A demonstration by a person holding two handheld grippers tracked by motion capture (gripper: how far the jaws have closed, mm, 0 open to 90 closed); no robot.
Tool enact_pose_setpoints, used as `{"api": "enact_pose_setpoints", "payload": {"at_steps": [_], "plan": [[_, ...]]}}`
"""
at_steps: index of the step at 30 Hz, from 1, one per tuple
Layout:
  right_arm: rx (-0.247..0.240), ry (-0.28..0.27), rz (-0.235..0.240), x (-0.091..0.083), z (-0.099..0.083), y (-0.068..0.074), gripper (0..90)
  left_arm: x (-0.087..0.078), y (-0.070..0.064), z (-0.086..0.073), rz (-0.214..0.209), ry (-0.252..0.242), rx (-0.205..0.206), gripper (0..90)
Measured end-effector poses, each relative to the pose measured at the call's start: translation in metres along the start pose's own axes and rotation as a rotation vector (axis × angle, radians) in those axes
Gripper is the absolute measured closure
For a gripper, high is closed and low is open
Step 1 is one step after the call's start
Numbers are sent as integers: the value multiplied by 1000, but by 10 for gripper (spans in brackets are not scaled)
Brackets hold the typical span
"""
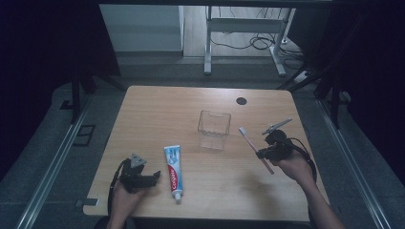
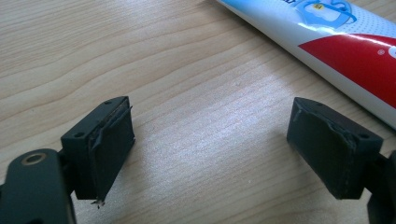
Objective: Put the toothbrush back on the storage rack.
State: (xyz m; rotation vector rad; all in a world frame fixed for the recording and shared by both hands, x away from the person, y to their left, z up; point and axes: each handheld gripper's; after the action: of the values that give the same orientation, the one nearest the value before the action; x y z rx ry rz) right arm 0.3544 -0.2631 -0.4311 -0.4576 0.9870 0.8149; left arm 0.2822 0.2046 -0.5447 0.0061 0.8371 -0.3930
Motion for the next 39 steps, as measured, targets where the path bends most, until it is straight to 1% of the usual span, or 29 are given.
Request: {"api": "enact_pose_setpoints", "payload": {"at_steps": [1, 4, 5, 6, 11, 21, 24, 32, 39], "plan": [[0, 0, 0, 0, 0, 0, 834, 0, 0, 0, -1, 0, -2, 147], [0, -34, -2, -6, 3, -1, 834, 0, 0, 0, -1, 0, -1, 147], [0, -34, -2, -6, 3, -1, 834, 0, 0, 0, -1, 0, -1, 147], [-2, -50, -4, -8, 5, 0, 834, 0, 0, 0, 0, 0, 1, 147], [-11, -83, -13, -13, 12, 1, 834, 0, 0, 0, -1, 0, 5, 147], [-18, -147, -27, -19, 26, 4, 834, 0, 0, 0, -1, -4, 5, 147], [-22, -171, -26, -19, 33, 3, 834, 0, 0, 0, -1, -3, 5, 147], [-18, -206, -29, -15, 42, 3, 834, 0, 1, 0, 0, 0, 10, 147], [-21, -238, -36, -10, 55, 5, 834, 0, 1, 0, -1, 1, 10, 147]]}}
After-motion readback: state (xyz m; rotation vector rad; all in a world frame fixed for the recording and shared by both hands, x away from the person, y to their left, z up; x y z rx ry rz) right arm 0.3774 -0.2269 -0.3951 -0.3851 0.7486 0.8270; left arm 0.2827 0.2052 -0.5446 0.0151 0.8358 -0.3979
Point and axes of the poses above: each handheld gripper's, and its own axes: x roughly forward along the jaws, z roughly out of its top, y roughly to its left, and after that the axes turned 10 degrees about -x, right-handed
